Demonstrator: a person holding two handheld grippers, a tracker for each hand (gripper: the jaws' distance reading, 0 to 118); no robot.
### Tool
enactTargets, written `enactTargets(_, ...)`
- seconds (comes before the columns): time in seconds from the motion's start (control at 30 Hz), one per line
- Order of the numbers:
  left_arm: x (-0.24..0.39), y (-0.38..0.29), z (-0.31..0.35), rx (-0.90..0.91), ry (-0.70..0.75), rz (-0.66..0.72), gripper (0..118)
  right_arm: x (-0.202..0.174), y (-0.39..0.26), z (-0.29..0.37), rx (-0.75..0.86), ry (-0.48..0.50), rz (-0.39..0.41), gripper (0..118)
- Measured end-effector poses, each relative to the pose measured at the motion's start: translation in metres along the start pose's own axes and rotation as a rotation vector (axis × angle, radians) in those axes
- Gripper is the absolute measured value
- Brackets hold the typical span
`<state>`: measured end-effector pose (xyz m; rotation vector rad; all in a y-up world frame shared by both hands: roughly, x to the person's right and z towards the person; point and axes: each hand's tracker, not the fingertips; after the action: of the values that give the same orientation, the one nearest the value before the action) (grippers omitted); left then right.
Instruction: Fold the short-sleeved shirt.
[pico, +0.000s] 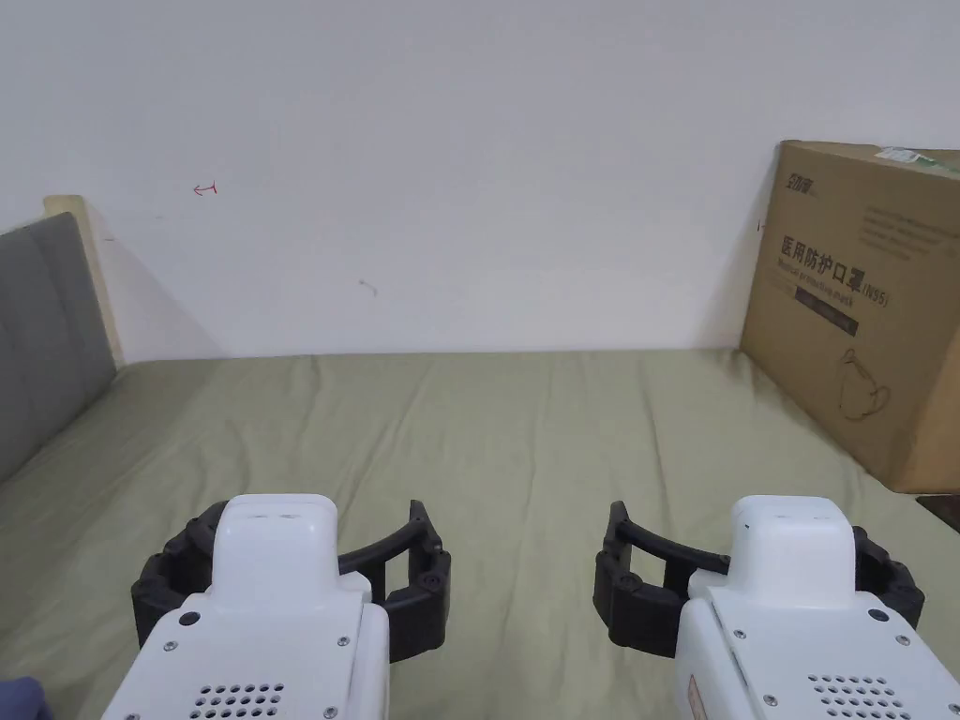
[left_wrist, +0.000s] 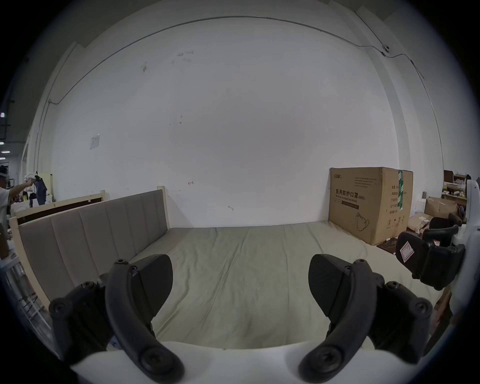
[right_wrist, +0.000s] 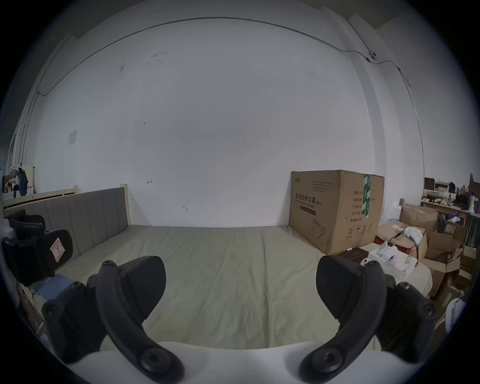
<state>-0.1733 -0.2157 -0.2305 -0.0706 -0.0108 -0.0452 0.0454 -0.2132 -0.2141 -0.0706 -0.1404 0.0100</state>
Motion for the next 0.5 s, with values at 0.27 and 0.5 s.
enactTargets(0.27, -0.009, 0.012, -0.007, -0.056, -0.036, 0.073, 109, 0.005, 0.003, -0.005, 0.014, -0.014, -0.022, 117)
enactTargets(0.5, 0.011, 0.019, -0.008, -0.090, 0.041, -0.042, 109, 0.007, 0.002, -0.011, 0.005, -0.024, 0.000, 117)
